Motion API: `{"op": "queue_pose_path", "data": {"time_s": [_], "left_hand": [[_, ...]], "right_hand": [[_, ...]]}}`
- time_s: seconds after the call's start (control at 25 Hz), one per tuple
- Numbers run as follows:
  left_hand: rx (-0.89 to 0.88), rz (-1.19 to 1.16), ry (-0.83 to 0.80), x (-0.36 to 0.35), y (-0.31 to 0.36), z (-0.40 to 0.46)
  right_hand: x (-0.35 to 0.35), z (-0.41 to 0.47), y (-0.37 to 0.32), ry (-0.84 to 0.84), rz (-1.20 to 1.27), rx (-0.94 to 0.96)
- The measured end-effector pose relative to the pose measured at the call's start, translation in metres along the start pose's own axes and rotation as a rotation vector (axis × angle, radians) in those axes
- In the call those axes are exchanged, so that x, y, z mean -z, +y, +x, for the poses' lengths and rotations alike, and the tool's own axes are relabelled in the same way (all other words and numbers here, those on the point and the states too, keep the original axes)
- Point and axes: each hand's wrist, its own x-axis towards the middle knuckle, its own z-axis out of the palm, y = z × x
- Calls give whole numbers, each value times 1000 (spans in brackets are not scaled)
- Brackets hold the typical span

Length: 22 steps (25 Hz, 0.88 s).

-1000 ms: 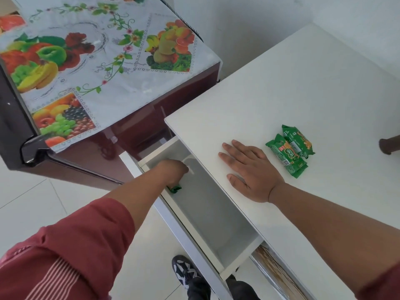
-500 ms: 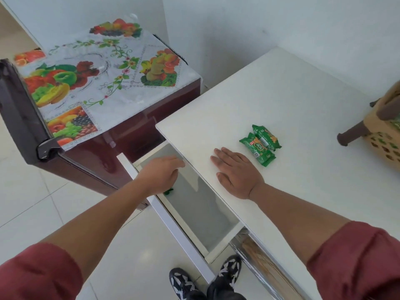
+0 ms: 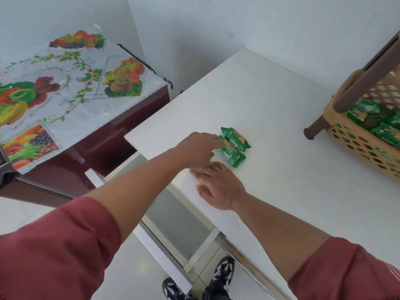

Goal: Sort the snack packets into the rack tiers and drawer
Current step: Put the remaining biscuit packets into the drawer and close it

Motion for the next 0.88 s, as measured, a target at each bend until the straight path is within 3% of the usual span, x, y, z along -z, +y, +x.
{"op": "queue_pose_path", "data": {"time_s": [0.48, 0.88], "left_hand": [[-42, 193, -133, 4, -11, 53], [405, -26, -91, 11, -86, -55]], "right_hand": [[-3, 2, 4, 11, 75, -20], [-1, 1, 3, -19, 29, -50]]}}
